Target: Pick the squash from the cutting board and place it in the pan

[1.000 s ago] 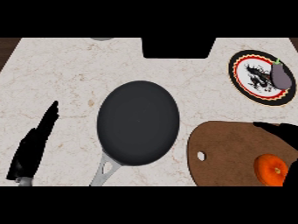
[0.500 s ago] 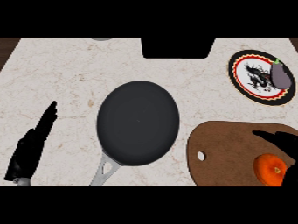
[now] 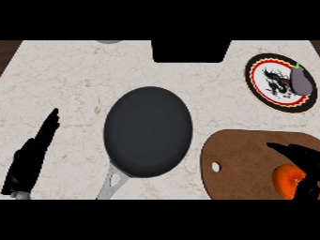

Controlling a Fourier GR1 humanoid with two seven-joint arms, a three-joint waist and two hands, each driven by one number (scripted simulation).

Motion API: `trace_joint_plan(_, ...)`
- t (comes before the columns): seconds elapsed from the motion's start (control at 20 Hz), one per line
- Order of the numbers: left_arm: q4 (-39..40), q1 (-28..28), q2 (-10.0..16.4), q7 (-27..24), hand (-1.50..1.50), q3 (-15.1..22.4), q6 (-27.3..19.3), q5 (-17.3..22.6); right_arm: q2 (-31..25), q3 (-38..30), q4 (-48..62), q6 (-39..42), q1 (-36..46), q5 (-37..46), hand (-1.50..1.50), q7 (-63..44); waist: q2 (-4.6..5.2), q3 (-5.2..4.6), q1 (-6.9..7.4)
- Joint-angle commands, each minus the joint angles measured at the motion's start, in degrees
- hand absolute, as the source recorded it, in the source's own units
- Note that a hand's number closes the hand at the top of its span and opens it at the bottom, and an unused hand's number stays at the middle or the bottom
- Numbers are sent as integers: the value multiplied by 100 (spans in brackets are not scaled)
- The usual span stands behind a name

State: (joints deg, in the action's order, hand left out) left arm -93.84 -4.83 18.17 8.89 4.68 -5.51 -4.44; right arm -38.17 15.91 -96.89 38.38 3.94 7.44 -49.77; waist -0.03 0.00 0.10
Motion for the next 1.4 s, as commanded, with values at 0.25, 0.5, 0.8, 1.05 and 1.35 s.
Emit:
trace_joint_plan(0.25,372,180,-284,-144,0,-162,142,-298,749,-214,-5,-71,-270,760,150,215,-1,-1,-21)
trace_joint_plan(0.5,-124,-311,-279,-169,0,-109,274,-259,1002,-288,654,-199,-255,927,150,698,-2,1,18)
trace_joint_plan(0.8,-245,-91,-339,171,0,-269,264,-245,1304,-370,68,-603,-788,1179,150,400,-9,1,-20)
trace_joint_plan(1.05,91,-127,-378,-59,0,-299,141,-331,2003,252,-1285,-2242,-1765,2697,150,-886,-73,-12,-267)
trace_joint_plan(1.35,42,-252,-426,-62,0,-243,205,-311,1879,727,-2357,-3141,-2056,4743,150,-1323,-69,-12,-186)
